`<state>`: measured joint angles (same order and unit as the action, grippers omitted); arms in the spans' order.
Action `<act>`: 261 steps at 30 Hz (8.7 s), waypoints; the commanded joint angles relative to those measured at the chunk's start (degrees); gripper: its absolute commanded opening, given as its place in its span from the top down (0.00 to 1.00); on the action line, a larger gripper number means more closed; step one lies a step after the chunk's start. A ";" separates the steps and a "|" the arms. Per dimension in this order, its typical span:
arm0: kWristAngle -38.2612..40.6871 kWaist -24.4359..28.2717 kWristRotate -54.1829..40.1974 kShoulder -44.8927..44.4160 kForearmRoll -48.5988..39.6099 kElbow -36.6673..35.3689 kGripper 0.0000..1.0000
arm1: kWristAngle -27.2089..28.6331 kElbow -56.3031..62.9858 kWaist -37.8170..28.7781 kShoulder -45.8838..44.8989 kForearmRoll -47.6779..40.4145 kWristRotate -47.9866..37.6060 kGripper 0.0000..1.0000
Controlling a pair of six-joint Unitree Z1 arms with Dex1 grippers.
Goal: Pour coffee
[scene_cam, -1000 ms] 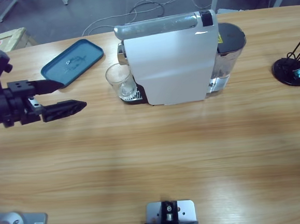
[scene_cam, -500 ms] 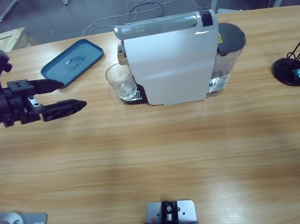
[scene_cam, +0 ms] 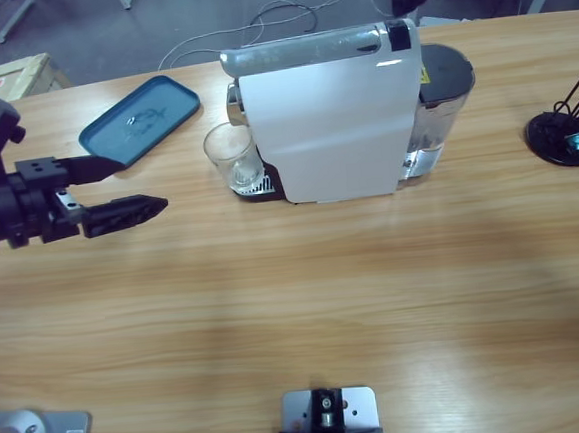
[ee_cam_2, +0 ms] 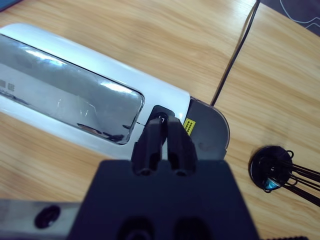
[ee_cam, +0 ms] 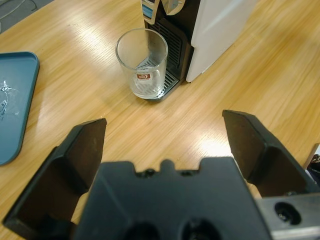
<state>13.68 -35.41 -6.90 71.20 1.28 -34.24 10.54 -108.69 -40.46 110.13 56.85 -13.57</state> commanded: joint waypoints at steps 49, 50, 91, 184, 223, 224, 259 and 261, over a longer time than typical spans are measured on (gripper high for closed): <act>0.75 -0.45 -0.34 0.69 1.87 2.35 0.00 | -5.41 17.62 -2.52 -14.96 -6.91 -5.70 0.00; 0.79 -0.45 -0.31 0.64 1.89 2.34 0.00 | -5.36 18.24 -2.52 -15.35 -7.14 -6.07 0.00; 2.18 -0.80 -1.00 0.34 2.41 2.77 0.00 | -7.55 44.83 -2.70 -36.88 -19.11 -4.38 0.00; 21.00 8.25 -16.57 35.51 39.70 0.93 0.00 | -10.19 68.09 -2.43 -45.04 -33.54 5.57 0.00; 19.86 9.34 -15.57 42.81 47.06 -0.16 1.00 | -9.93 68.26 -2.17 -44.99 -32.89 5.57 0.00; 19.46 10.03 -15.51 42.07 47.06 0.21 1.00 | -9.93 68.28 -2.17 -45.08 -32.85 5.57 0.00; -9.46 25.94 -3.83 48.89 30.40 -21.04 1.00 | -10.08 68.77 -2.08 -40.31 -35.56 4.34 0.00; -9.88 25.94 -3.83 49.10 26.44 -22.92 1.00 | -10.01 68.93 -1.99 -40.10 -35.82 4.16 0.00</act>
<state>5.08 -10.09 -11.38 117.02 35.21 -52.97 0.54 -41.40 -42.65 66.76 22.20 -8.68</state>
